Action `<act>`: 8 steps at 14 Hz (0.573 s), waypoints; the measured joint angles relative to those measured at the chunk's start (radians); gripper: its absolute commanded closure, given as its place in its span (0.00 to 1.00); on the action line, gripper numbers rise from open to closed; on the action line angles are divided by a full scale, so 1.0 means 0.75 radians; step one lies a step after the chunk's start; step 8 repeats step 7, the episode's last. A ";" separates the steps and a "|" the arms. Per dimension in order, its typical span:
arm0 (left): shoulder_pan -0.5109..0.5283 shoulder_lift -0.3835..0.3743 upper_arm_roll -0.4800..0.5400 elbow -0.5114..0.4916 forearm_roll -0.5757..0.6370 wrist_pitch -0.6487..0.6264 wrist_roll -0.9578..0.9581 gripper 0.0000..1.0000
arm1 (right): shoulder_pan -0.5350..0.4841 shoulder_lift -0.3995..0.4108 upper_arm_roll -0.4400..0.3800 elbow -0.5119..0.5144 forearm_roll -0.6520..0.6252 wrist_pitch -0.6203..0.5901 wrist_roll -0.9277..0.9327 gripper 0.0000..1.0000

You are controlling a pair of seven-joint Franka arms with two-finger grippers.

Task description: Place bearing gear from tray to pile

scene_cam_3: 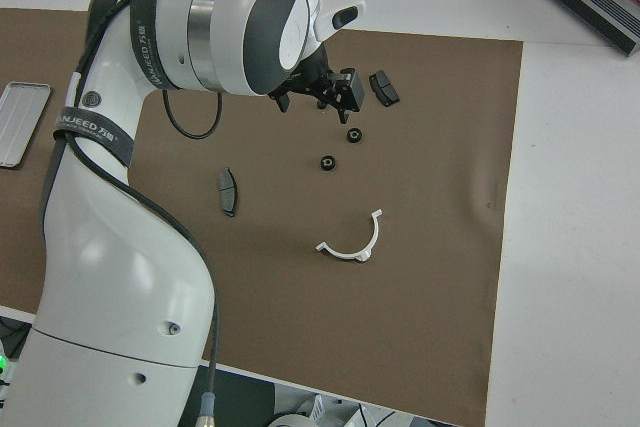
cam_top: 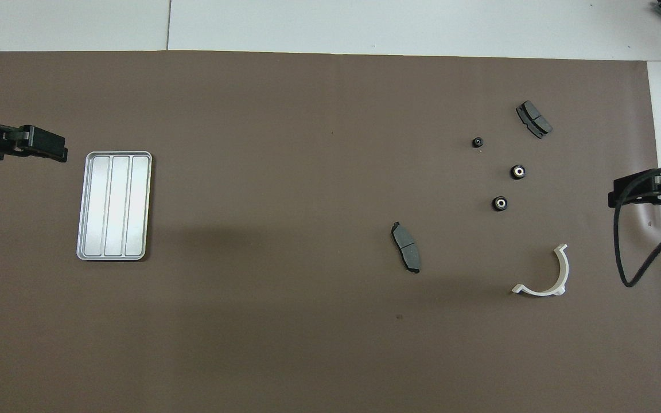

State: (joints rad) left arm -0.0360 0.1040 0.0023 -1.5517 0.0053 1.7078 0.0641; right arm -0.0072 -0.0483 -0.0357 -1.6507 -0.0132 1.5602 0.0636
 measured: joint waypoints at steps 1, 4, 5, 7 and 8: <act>0.000 0.000 0.000 0.000 0.000 0.000 0.000 0.00 | 0.003 0.000 0.000 0.000 0.000 0.000 0.000 0.00; 0.000 0.000 0.000 0.000 0.000 0.000 0.000 0.00 | 0.002 0.000 0.000 0.001 -0.008 0.000 0.000 0.00; 0.000 0.000 0.000 0.000 0.000 0.000 0.000 0.00 | 0.002 0.000 0.000 0.001 -0.011 0.000 0.000 0.00; 0.000 0.000 0.000 0.000 0.000 0.000 0.000 0.00 | 0.002 0.000 0.000 0.001 -0.013 0.000 0.000 0.00; 0.000 0.000 0.000 0.000 0.000 0.000 0.000 0.00 | 0.002 0.000 0.000 0.001 -0.013 0.000 0.000 0.00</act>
